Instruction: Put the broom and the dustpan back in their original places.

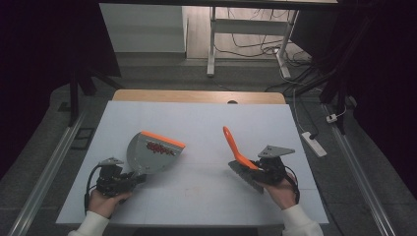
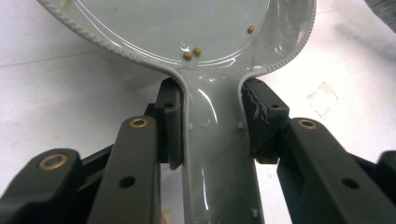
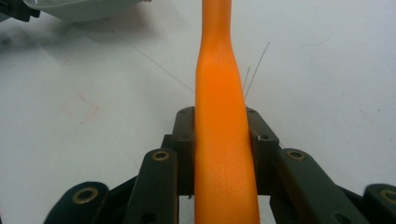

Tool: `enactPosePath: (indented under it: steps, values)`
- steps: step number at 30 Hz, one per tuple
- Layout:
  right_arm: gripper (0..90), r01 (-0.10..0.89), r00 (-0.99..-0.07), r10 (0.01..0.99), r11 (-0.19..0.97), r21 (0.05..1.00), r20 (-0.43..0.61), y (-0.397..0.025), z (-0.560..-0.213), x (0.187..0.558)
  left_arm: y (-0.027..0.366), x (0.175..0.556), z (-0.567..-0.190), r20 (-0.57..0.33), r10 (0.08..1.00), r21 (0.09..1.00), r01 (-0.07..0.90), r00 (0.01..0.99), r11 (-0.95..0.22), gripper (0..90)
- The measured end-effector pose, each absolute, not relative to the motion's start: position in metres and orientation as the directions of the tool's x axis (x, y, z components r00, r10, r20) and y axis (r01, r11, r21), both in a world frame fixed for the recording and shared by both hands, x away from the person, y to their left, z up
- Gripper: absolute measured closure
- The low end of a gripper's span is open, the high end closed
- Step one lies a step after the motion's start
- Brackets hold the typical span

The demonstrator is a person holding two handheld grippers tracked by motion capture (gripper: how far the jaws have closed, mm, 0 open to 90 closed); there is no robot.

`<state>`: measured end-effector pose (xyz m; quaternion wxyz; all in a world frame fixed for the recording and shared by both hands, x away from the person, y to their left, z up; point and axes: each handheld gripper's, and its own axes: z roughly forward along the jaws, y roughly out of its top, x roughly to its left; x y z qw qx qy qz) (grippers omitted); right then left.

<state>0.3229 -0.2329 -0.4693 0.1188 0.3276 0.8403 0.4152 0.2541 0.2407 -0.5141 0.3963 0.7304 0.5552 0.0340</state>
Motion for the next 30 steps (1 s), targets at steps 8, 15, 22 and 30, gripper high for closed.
enactPosePath:
  steps: [8, 15, 22, 30]
  values:
    - [70.3, 0.476, -0.737, 0.670, 0.414, 0.775, 0.095, -0.239, -0.471, 0.322, 0.244, 0.253, -0.516, -0.393, 0.859, 0.615, 0.788, 0.329, -0.020, 61.3]
    - [70.3, 0.491, -0.732, 0.671, 0.406, 0.771, 0.113, -0.242, -0.473, 0.319, 0.246, 0.250, -0.521, -0.403, 0.871, 0.602, 0.798, 0.280, 0.022, 61.3]
    - [70.3, 0.500, -0.733, 0.669, 0.410, 0.762, 0.121, -0.243, -0.476, 0.318, 0.243, 0.253, -0.524, -0.406, 0.883, 0.588, 0.807, 0.237, 0.054, 61.3]
    - [70.3, 0.514, -0.731, 0.669, 0.412, 0.752, 0.133, -0.244, -0.479, 0.319, 0.240, 0.256, -0.527, -0.398, 0.902, 0.561, 0.823, 0.170, 0.092, 61.2]
